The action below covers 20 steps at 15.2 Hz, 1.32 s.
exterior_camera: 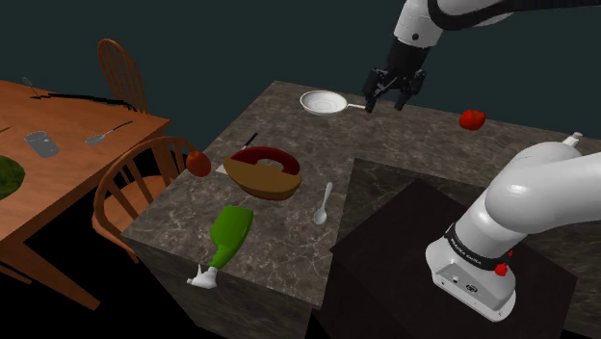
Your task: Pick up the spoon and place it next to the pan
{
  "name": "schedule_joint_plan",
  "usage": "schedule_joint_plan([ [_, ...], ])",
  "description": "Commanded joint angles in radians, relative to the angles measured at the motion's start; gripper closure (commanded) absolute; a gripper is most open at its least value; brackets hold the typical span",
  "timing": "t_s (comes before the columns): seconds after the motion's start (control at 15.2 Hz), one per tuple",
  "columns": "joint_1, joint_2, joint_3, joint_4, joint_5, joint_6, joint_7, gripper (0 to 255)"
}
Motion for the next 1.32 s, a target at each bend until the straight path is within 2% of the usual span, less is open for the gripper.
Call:
schedule_joint_plan([
  [0.0, -0.005, 0.034, 0.021, -0.040, 0.028, 0.071, 0.053, 0],
  [0.59, -0.007, 0.253, 0.107, -0.190, 0.169, 0.419, 0.249, 0],
  [0.99, 0.014, 0.500, 0.154, -0.214, 0.287, 0.686, 0.348, 0],
  [1.25, 0.042, 0.700, 0.172, -0.189, 0.395, 0.861, 0.379, 0],
])
